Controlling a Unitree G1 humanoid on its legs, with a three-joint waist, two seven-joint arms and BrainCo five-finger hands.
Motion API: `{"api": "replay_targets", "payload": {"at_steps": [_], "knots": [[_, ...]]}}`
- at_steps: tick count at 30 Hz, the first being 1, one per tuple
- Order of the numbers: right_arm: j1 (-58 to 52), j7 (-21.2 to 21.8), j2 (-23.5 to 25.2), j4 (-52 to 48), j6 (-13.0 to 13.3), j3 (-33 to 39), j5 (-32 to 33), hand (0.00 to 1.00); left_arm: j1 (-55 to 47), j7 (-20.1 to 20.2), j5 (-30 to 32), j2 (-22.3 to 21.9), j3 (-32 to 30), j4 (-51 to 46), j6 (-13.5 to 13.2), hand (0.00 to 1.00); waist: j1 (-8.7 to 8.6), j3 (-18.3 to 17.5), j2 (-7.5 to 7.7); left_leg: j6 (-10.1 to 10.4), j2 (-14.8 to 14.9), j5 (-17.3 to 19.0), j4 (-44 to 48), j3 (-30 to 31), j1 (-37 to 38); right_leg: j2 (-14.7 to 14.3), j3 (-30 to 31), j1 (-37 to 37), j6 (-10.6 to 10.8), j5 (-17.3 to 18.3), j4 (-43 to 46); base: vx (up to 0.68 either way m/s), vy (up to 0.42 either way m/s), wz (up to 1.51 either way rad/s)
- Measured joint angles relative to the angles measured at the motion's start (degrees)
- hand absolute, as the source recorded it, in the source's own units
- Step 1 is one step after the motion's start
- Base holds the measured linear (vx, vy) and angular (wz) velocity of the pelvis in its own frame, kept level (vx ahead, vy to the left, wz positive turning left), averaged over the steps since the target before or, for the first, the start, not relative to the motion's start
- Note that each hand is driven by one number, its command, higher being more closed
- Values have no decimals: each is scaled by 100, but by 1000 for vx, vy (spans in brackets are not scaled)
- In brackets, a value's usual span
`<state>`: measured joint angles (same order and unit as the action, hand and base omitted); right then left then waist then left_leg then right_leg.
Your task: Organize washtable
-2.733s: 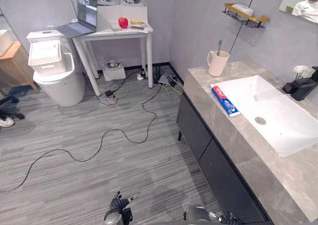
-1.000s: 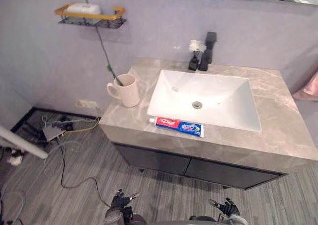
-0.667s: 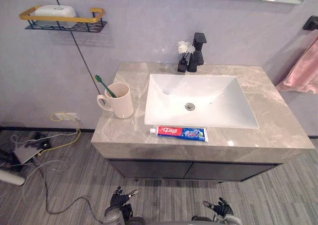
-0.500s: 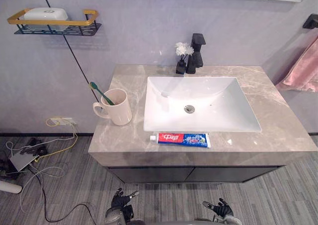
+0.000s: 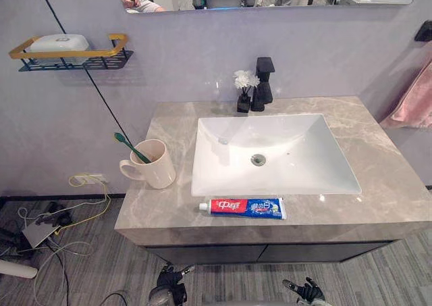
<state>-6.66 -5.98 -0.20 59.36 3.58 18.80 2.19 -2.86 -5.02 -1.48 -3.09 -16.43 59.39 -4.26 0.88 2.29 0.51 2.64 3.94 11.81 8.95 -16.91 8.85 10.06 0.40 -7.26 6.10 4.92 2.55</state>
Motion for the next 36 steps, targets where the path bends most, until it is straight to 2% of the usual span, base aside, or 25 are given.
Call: {"api": "replay_targets", "payload": {"at_steps": [2, 8, 13, 18, 20, 22, 23, 31, 33, 34, 35, 36], "knots": [[-11, -4, 17, 6, -1, 103, -1, 0, 6, 0, 0, 16, 0, 38, -1, 0, -3, -6, 14, -1, -12, -1, 1, 52, 1, 4, -38, -46, -49, -80, -66, -59, 8, 5], [-11, -3, 60, 7, -1, 109, 0, 0, 2, 0, 0, 138, 4, 86, 0, 0, 1, 23, 89, -48, -83, -44, -10, 145, -10, 54, -39, -37, -19, -115, -67, -97, -20, 2], [3, -4, 57, 7, -1, 112, 0, 0, -20, -1, 0, 164, 4, 84, -2, 0, 3, 50, 56, -30, -82, -135, -221, 255, -12, 17, -63, 66, -13, -109, -81, -137, -57, 1], [24, -9, 15, -1, 3, 111, 1, 0, -108, -4, 0, 207, 4, 76, 3, 0, -1, 90, 65, 46, -61, -433, -589, 264, 16, -43, -52, 246, 44, -121, -74, -181, -93, -6], [24, -14, -33, -4, 3, 113, 2, 0, -170, -3, 0, 198, 4, 77, 6, 0, -6, 104, 6, 78, -43, -497, -693, 272, 67, -74, -47, 256, 36, -124, -73, -126, -68, -3], [20, -19, -41, -10, 3, 114, 3, 0, -250, -8, -6, 183, -3, 64, 1, 0, -5, 104, -18, 110, -9, -482, -711, 286, 66, -108, -44, 254, 25, -133, -74, -83, -47, -3], [53, -38, -22, -15, 1, 213, 1, 0, -245, -9, -3, 222, 7, 60, 4, 0, -9, 191, -15, 113, 16, -517, -804, 585, 174, -192, -57, 330, 80, 38, 225, 0, 0, 0], [48, -26, -20, 1, -2, 293, 86, 0, -246, -4, 0, 224, 16, 63, 1, 0, -8, 193, -13, 112, 13, -518, -804, 583, 181, -179, -76, 315, 81, 38, 236, 0, 0, 0], [27, -15, -25, 13, -8, 366, 236, 0, -244, 1, 4, 250, 106, 65, -6, 0, -15, 211, -15, 112, 11, -519, -802, 581, 207, -168, -118, 242, 82, 38, 234, 0, 0, 7], [-4, -4, -32, 17, -10, 421, 312, 0, -242, 6, 6, 275, 158, 66, -10, 0, -12, 246, 32, 112, 11, -521, -797, 585, 219, -158, -162, 225, 84, 39, 235, -10, -2, 11], [-1, 4, -39, 57, -12, 530, 423, 0, -226, 7, 10, 293, 253, 65, -16, 0, -9, 276, -24, 112, 11, -523, -796, 584, 269, -148, -186, 179, 86, 41, 234, -20, -5, 9], [-6, 7, -42, 81, -16, 586, 466, 0, -224, 6, 11, 317, 294, 66, -18, 0, -9, 309, 5, 112, 10, -523, -798, 583, 288, -141, -196, 138, 88, 42, 231, -53, -11, 5]]}}
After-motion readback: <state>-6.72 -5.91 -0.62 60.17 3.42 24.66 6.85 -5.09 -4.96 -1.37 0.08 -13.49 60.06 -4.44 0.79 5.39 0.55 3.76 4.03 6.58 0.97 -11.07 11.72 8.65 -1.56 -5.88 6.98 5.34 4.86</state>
